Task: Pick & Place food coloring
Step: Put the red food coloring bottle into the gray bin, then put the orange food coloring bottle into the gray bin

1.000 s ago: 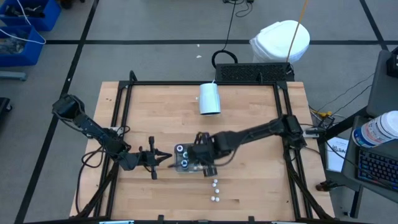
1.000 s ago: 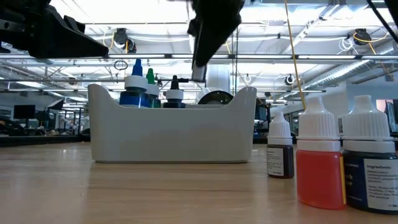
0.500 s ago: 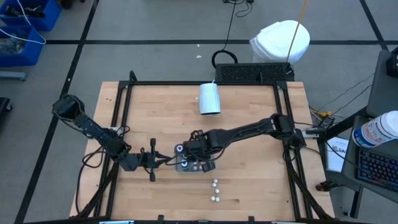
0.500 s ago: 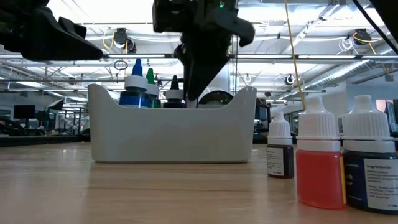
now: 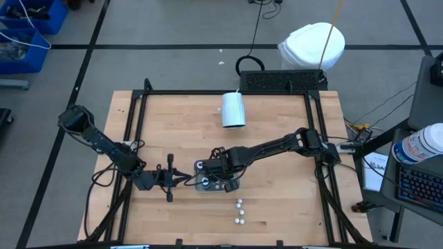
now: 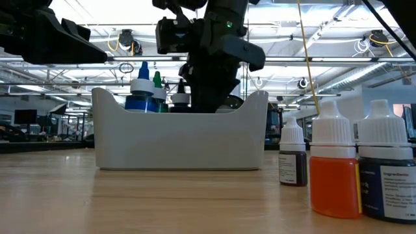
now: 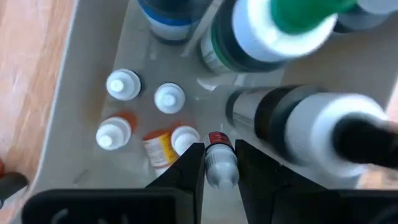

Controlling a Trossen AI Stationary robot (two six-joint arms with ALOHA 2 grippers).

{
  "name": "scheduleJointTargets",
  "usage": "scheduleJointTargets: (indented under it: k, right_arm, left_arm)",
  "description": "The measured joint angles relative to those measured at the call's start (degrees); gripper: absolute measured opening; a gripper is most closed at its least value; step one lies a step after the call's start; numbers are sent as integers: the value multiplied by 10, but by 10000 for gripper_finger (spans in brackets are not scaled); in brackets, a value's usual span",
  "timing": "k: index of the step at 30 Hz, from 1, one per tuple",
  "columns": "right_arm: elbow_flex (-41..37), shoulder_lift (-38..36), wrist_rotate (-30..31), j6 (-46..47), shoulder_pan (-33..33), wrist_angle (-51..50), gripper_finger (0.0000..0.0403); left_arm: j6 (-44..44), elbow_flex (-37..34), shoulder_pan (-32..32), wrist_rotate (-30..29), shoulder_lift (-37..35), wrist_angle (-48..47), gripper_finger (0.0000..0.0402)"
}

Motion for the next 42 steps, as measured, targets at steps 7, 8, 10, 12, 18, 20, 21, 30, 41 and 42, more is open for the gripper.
scheduleJointTargets:
  k: [7,8,10,12,18,20,21,30,41,42]
  right_arm:
    - [-38,0,-1,0,-8,35,67]
    - [-41,0,-1,0,-9,36,66]
    - [-45,0,-1,0,-11,35,66]
    - [-46,0,-1,3,-11,35,69]
    - [-46,0,-1,11,-11,36,100]
    - [-46,0,-1,11,-11,37,108]
    - [-46,0,-1,14,-11,36,111]
    - [-39,-38,1,35,-8,17,118]
    - [-67,-242,16,142,63,-2,94]
    - [-89,-262,19,147,78,27,87]
  left_arm:
    - [0,0,0,0,0,0,10]
    - [0,0,0,0,0,0,10]
    - [0,0,0,0,0,-1,10]
    - [0,0,0,0,0,-1,10]
    - [0,0,0,-2,0,-1,10]
    - [0,0,0,-2,0,-1,10]
    - [0,0,0,-2,0,-1,10]
    - [0,0,0,-2,0,-1,10]
    - [1,0,0,1,0,-1,10]
    - [0,0,0,1,0,-1,10]
